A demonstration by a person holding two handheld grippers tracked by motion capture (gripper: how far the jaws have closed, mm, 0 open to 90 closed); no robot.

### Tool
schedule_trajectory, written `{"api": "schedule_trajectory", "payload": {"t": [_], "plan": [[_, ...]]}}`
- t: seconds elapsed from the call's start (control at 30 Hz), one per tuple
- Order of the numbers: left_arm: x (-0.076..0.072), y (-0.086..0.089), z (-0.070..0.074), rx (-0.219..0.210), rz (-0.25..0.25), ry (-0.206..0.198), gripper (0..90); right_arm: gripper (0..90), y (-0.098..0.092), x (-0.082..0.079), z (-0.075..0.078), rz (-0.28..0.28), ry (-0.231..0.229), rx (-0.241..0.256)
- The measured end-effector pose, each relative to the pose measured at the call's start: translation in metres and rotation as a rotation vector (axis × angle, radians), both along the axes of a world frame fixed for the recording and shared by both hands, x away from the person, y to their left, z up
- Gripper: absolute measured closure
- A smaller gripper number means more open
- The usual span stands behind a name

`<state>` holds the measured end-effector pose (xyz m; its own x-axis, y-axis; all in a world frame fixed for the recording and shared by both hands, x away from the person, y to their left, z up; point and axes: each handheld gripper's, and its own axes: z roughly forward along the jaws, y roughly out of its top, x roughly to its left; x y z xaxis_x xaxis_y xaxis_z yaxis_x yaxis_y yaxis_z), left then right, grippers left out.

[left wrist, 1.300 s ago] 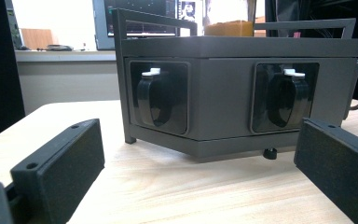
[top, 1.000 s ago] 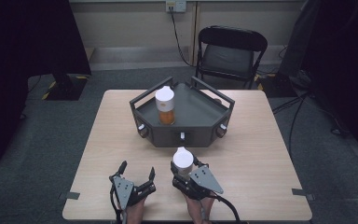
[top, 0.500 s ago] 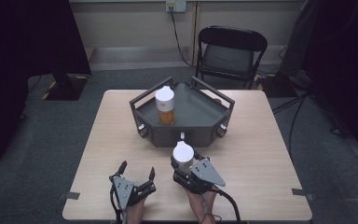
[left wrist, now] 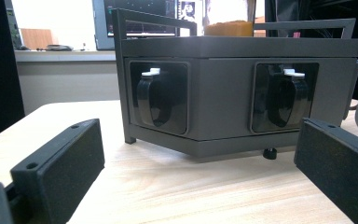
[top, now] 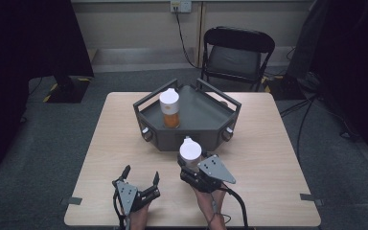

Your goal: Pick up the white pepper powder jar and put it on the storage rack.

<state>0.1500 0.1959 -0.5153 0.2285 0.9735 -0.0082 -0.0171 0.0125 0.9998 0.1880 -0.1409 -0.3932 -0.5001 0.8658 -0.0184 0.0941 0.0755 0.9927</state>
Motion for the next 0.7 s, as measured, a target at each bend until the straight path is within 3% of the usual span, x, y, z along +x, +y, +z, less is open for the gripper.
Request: {"api": "schedule_trajectory", "payload": {"t": [0.7], "plan": [[0.0,0.0,0.0,-0.001,0.0,0.0,0.8,30.3,-0.003,0.017,0.032,-0.014,-0.016,0.001]]}}
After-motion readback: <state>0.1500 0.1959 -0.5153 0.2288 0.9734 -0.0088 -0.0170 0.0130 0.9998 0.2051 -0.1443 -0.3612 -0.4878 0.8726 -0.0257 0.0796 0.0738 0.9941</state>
